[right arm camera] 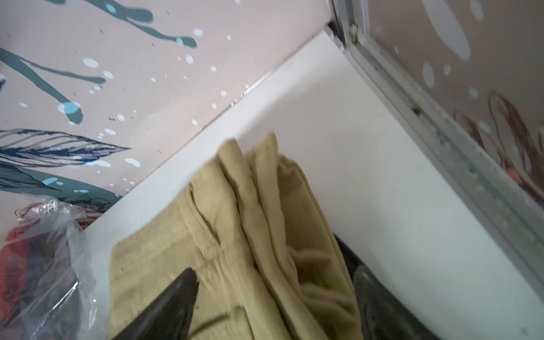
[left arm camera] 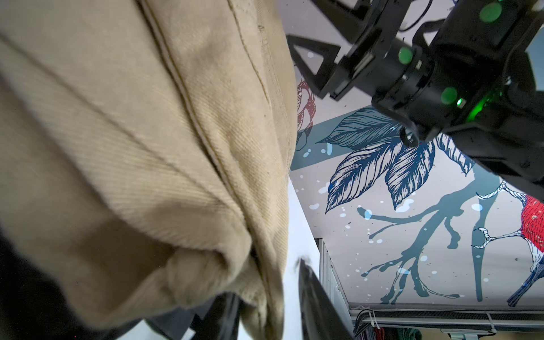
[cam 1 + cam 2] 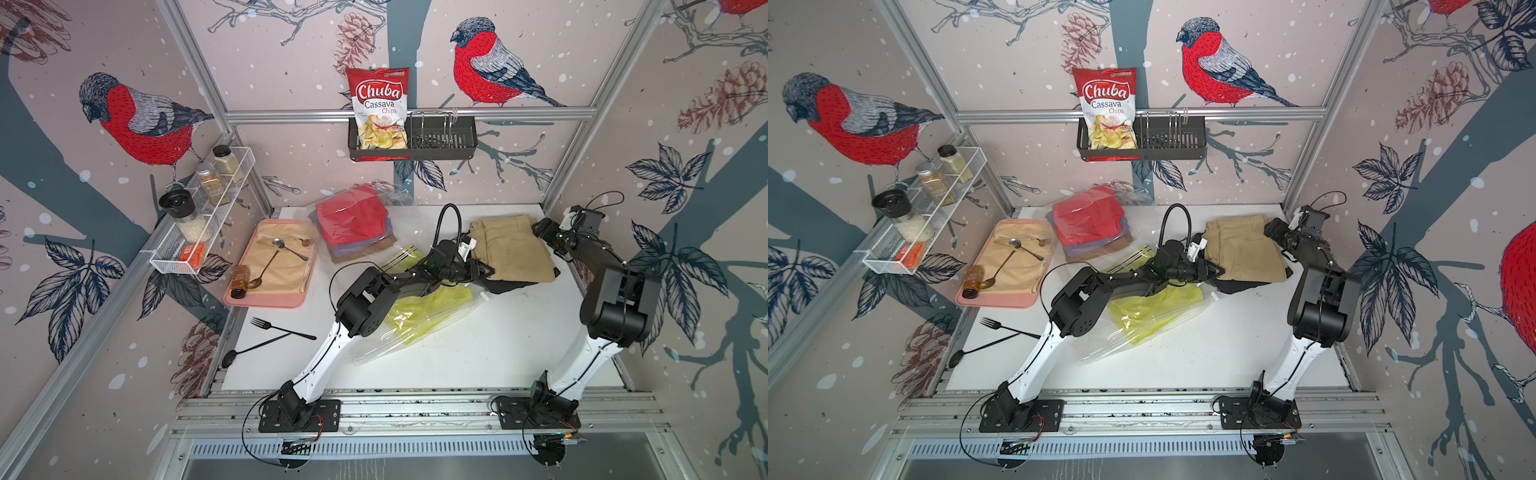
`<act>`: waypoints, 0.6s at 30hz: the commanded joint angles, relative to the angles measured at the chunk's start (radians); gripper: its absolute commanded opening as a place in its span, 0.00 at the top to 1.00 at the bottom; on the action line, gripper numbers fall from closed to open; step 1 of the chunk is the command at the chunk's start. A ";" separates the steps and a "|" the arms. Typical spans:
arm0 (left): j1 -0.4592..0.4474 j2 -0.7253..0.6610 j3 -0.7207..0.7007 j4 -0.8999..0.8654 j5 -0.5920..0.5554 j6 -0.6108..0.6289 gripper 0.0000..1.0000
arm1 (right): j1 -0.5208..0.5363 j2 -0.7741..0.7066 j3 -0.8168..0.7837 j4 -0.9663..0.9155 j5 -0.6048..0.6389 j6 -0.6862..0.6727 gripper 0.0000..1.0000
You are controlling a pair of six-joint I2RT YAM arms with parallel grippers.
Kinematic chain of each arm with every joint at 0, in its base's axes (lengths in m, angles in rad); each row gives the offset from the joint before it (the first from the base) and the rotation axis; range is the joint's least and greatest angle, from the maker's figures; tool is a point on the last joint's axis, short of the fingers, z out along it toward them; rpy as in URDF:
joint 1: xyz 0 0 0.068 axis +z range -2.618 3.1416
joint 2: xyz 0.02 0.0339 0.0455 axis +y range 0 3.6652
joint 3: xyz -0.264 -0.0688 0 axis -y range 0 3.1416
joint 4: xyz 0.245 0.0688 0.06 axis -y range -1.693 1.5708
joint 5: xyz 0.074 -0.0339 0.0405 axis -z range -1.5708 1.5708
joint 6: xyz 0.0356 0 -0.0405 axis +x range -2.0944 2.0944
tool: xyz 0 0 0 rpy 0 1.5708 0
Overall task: Take the trousers out of the vacuum bag
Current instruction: Adjust the trousers at the center of the board.
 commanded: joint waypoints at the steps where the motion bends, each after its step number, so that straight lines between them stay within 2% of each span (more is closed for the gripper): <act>1: -0.006 -0.012 0.007 0.034 0.044 0.009 0.63 | -0.008 -0.075 -0.095 0.033 0.091 0.029 0.13; 5: -0.003 -0.030 0.005 -0.043 0.024 0.064 0.54 | -0.034 -0.151 -0.177 -0.007 0.135 0.072 0.13; 7: -0.003 -0.030 0.020 -0.086 0.022 0.092 0.52 | -0.043 -0.195 -0.237 0.000 0.145 0.091 0.11; 10: -0.003 -0.015 0.020 -0.051 0.048 0.066 0.53 | -0.060 -0.237 -0.319 0.030 0.096 0.125 0.09; 16: -0.004 -0.006 0.010 -0.022 0.062 0.045 0.67 | -0.064 -0.213 -0.412 0.172 -0.048 0.173 0.07; 18: -0.006 -0.001 0.012 -0.012 0.067 0.036 0.71 | -0.063 -0.197 -0.426 0.217 -0.069 0.183 0.11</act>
